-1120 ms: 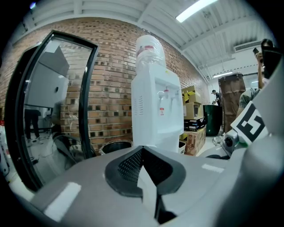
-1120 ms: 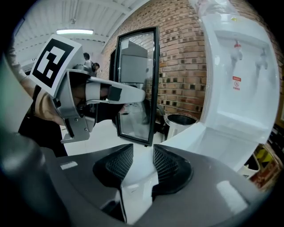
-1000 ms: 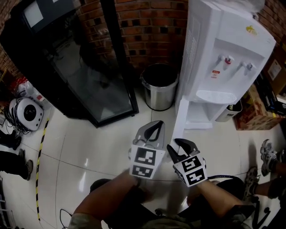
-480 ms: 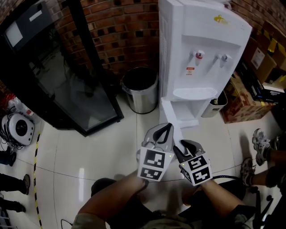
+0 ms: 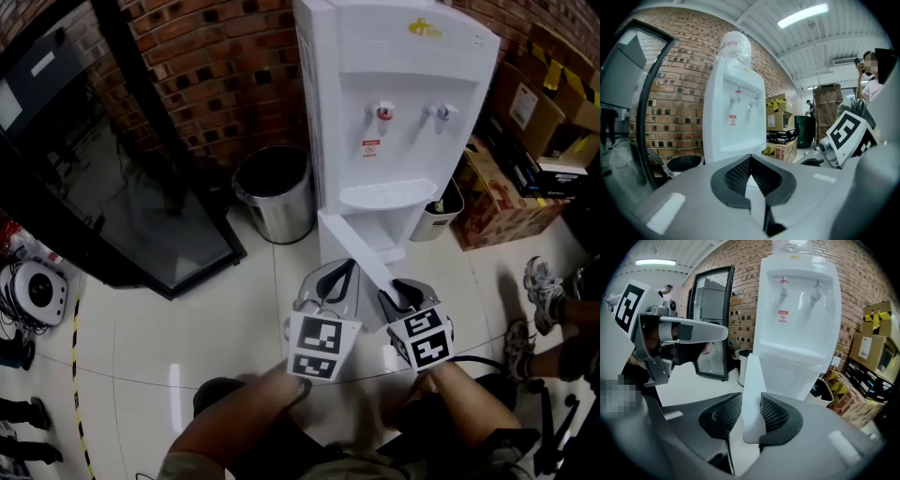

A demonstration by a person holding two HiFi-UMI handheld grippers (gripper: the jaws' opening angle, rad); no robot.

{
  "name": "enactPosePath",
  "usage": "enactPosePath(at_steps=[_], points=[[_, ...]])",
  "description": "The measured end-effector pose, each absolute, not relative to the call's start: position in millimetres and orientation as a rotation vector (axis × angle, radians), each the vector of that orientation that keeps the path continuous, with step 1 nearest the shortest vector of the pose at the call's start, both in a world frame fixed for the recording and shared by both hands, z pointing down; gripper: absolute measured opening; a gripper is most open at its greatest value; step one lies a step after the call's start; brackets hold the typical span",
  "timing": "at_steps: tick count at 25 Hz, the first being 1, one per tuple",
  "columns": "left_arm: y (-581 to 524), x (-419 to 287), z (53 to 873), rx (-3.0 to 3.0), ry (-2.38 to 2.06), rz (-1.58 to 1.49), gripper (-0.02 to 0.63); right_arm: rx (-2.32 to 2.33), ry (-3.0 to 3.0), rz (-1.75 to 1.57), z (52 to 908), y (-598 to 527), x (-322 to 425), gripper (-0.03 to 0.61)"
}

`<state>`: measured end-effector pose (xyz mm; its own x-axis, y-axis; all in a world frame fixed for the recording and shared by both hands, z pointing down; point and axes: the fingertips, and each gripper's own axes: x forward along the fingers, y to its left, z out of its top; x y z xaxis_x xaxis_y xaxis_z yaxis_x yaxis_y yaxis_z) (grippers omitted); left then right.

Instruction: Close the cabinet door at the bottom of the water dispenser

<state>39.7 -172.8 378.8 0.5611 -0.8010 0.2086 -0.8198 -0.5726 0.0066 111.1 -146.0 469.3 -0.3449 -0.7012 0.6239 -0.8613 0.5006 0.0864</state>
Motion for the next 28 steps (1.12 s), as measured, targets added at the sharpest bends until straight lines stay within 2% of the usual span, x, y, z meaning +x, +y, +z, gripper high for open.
enactPosePath(at_steps=[23, 28], points=[[-203, 66, 395, 2.691, -1.326, 0.274, 0.0, 1.397, -1.991, 0.338, 472, -199, 169, 0.147], [-212, 61, 398, 2.672, -1.341, 0.266, 0.0, 1.48, -1.922, 0.307, 474, -221, 190, 0.132]])
